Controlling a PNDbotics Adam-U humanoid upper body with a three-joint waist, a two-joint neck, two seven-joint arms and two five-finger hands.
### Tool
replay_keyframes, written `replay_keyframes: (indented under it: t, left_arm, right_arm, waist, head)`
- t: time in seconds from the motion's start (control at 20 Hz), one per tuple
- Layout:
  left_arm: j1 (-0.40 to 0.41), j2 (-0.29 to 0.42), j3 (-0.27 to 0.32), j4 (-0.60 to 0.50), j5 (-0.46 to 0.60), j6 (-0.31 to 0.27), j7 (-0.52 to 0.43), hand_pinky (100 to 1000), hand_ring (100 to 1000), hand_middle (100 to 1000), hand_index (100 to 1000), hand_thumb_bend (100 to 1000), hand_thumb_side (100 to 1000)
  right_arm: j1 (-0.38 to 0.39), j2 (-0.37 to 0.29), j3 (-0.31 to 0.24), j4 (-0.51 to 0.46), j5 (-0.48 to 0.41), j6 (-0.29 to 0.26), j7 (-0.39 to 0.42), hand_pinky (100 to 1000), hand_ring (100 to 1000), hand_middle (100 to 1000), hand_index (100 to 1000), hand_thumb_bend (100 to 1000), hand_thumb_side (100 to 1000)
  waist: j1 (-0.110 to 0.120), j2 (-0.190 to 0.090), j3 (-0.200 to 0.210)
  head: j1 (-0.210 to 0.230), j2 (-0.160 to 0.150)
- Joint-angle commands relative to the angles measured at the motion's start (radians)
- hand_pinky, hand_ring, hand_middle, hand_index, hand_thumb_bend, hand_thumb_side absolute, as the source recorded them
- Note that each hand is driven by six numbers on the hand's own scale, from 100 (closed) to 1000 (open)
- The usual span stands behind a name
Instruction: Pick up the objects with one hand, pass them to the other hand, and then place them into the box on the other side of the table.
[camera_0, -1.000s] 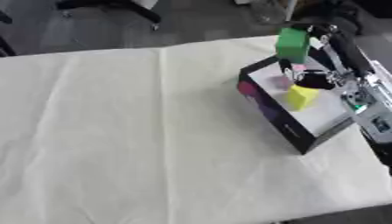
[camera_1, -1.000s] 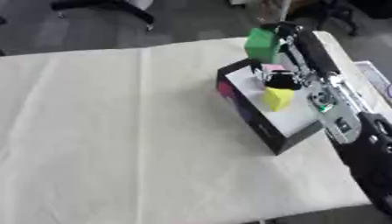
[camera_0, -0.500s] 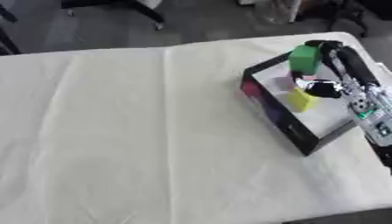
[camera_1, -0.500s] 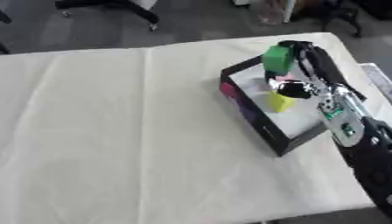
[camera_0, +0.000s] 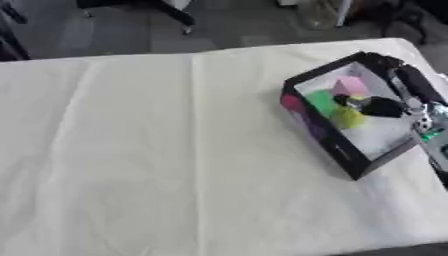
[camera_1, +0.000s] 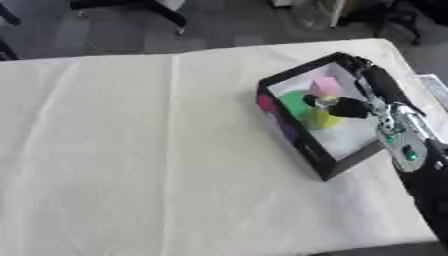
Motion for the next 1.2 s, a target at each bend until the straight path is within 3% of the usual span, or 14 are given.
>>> replay_keyframes:
  t: [0.05,0.2,0.4,0.5,0.55,0.75,0.8,0.85,1.1,1.15,1.2]
  left_arm:
    - [-0.007,0.01,0.014,-0.021,-0.008,-0.003,0.003,806,741,719,803,400,807]
    - [-0.005,0.009,0.017,-0.02,-0.012,-0.002,0.006,806,741,719,803,399,807]
    - [-0.003,0.006,0.021,-0.022,-0.02,-0.006,0.012,805,742,718,802,394,805]
    - [-0.002,0.004,0.021,-0.021,-0.022,-0.009,0.016,805,742,718,801,392,805]
    - [-0.002,0.003,0.023,-0.022,-0.023,-0.011,0.021,804,741,716,800,385,806]
    - [-0.005,-0.009,0.025,-0.031,-0.033,-0.027,0.055,802,742,715,800,360,815]
    - [-0.004,-0.013,0.025,-0.034,-0.037,-0.031,0.065,803,742,715,802,367,825]
    - [-0.003,-0.017,0.027,-0.039,-0.041,-0.037,0.076,803,742,715,802,353,814]
    - [-0.006,-0.027,0.025,-0.067,-0.068,-0.062,0.13,805,748,724,816,331,821]
    - [-0.006,-0.027,0.024,-0.073,-0.074,-0.066,0.14,805,748,724,815,336,858]
    - [-0.006,-0.026,0.024,-0.079,-0.083,-0.069,0.15,805,749,726,816,280,840]
  right_arm:
    - [0.007,-0.042,-0.038,-0.066,-0.005,0.013,-0.004,868,885,847,993,727,760]
    - [0.034,-0.037,-0.067,-0.127,-0.015,0.024,-0.035,865,876,821,991,701,709]
    - [0.09,-0.004,-0.105,-0.255,-0.093,0.002,-0.161,852,841,733,942,550,559]
    - [0.122,0.017,-0.113,-0.312,-0.151,-0.015,-0.198,850,839,727,934,524,538]
    - [0.135,0.031,-0.117,-0.337,-0.178,-0.021,-0.211,845,835,713,920,466,487]
    - [0.195,0.106,-0.131,-0.437,-0.306,-0.039,-0.258,835,825,689,906,379,520]
    - [0.205,0.122,-0.133,-0.456,-0.329,-0.043,-0.266,832,821,685,902,429,556]
    - [0.215,0.137,-0.134,-0.477,-0.348,-0.049,-0.274,832,820,684,902,355,534]
    - [0.254,0.202,-0.142,-0.573,-0.363,-0.058,-0.313,824,811,675,892,284,567]
    - [0.261,0.208,-0.141,-0.589,-0.358,-0.06,-0.32,825,812,677,891,272,566]
    - [0.266,0.209,-0.14,-0.604,-0.348,-0.06,-0.324,825,812,681,890,264,567]
  waist:
    - [-0.012,-0.01,-0.002]
    - [-0.012,-0.011,-0.005]
    - [-0.011,-0.01,-0.01]
    - [-0.012,-0.009,-0.012]
    - [-0.013,-0.009,-0.014]
    - [-0.014,-0.008,-0.018]
    - [-0.013,-0.007,-0.019]
    - [-0.013,-0.007,-0.021]
    - [-0.014,-0.006,-0.027]
    - [-0.014,-0.007,-0.028]
    - [-0.014,-0.008,-0.028]
  head:
    - [0.008,-0.002]
    - [0.014,-0.002]
    - [0.028,-0.002]
    - [0.039,-0.002]
    - [0.047,-0.002]
    - [0.07,-0.002]
    - [0.076,-0.002]
    - [0.082,-0.002]
    - [0.095,-0.002]
    - [0.097,-0.002]
    - [0.098,-0.002]
